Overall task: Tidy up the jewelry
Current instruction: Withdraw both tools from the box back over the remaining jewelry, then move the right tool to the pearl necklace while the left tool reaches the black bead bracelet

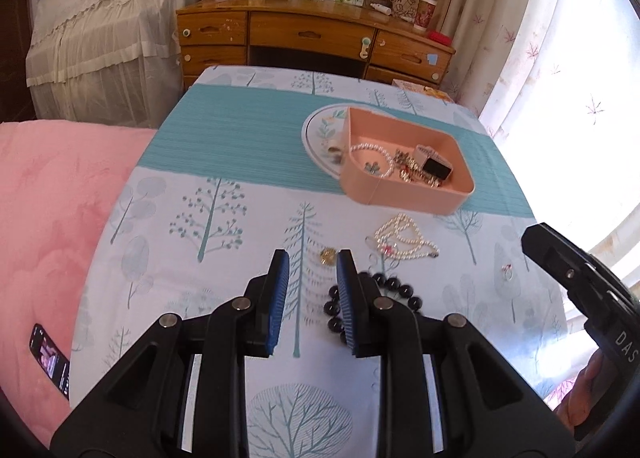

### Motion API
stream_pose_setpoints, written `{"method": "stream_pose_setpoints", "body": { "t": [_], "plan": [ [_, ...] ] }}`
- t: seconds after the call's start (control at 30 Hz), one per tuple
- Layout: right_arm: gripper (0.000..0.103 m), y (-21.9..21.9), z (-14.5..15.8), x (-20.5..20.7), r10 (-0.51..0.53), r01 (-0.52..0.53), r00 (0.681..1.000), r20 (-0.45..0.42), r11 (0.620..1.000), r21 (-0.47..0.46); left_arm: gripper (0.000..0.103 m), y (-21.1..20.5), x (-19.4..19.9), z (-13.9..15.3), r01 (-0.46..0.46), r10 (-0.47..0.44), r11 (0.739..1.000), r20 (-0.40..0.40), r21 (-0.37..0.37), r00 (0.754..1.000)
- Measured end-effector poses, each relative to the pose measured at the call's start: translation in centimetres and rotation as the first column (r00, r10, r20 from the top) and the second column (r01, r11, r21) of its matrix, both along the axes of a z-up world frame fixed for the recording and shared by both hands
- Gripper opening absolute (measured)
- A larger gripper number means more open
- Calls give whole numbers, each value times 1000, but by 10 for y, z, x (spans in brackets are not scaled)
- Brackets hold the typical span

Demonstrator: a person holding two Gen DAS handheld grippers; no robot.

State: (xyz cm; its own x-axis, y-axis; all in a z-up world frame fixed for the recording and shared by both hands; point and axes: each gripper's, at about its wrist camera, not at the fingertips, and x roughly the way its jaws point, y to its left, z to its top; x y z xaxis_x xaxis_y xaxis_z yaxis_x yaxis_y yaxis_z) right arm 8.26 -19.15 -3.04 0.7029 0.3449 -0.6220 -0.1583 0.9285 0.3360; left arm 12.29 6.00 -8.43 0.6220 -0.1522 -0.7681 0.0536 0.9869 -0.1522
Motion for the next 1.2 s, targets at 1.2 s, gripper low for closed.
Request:
{"method": "stream_pose_setpoints", "body": {
  "t": [1.2],
  "plan": [
    [35, 0, -102, 41, 23, -51, 975, -220, 991, -123, 22, -27, 51, -91, 123, -140, 990, -294, -75, 946]
  ]
}}
